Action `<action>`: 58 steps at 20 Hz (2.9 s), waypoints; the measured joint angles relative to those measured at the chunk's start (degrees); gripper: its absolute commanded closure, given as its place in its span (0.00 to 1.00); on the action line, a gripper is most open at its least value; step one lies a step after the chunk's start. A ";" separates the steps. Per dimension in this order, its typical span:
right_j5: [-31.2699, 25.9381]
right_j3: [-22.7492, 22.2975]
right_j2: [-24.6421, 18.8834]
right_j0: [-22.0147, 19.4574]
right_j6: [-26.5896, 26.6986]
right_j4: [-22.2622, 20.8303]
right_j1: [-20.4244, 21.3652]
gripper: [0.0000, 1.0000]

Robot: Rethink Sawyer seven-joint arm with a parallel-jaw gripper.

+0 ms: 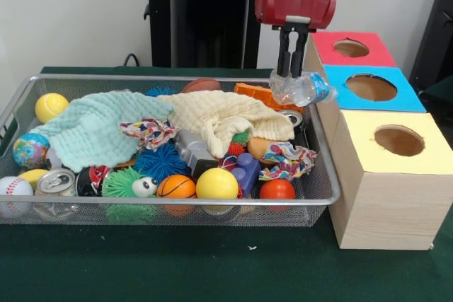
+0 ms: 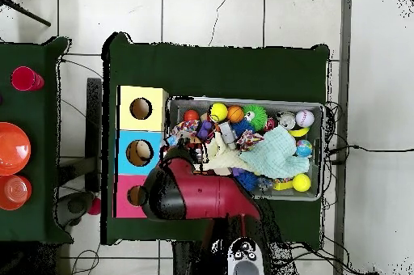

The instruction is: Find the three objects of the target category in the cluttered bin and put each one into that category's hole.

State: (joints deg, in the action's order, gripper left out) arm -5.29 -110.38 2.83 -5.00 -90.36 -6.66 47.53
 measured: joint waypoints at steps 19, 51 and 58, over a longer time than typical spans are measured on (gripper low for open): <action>-2.86 -1.32 -1.31 -2.96 0.00 2.28 3.35 1.00; -5.47 -13.59 -22.20 -19.31 0.00 11.50 5.87 1.00; -2.78 -16.57 -27.59 -22.37 0.00 11.51 4.58 1.00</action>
State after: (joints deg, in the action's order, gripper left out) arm -8.07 -126.95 -24.76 -27.37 -90.36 4.85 52.11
